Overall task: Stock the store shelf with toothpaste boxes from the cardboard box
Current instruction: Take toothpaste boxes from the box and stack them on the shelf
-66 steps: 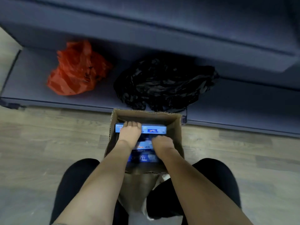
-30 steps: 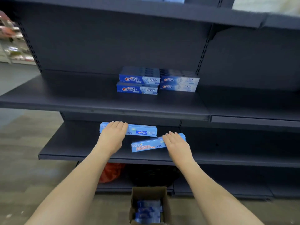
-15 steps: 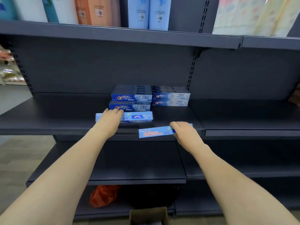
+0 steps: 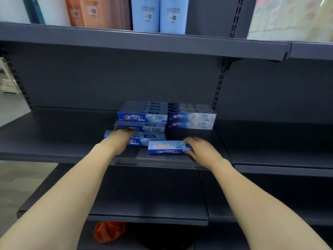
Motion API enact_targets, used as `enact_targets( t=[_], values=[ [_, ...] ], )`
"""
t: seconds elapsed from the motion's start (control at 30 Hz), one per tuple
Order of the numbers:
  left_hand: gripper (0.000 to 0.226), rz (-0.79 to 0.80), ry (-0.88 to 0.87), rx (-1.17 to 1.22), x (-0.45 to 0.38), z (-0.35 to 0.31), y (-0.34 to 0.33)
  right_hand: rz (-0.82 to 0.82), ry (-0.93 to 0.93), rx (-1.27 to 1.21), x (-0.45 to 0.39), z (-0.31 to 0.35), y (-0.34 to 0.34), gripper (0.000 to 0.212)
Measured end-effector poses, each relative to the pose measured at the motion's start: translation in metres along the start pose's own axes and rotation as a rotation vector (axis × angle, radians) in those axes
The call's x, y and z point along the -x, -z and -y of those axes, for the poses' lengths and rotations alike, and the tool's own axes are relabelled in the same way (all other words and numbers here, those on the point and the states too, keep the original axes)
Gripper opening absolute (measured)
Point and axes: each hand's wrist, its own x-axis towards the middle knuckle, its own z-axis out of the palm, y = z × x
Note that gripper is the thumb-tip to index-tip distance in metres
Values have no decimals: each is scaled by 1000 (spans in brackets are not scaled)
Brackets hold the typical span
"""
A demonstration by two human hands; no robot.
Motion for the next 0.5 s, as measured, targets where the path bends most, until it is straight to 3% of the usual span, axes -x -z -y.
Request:
enact_targets(
  t=[0.33, 0.5],
  values=[
    [57, 66, -12, -15, -5, 6, -17, 206, -66, -31, -22, -2, 14, 56],
    [56, 70, -68, -20, -6, 10, -12, 298, -184, -66, -27, 1, 27, 61]
  ],
)
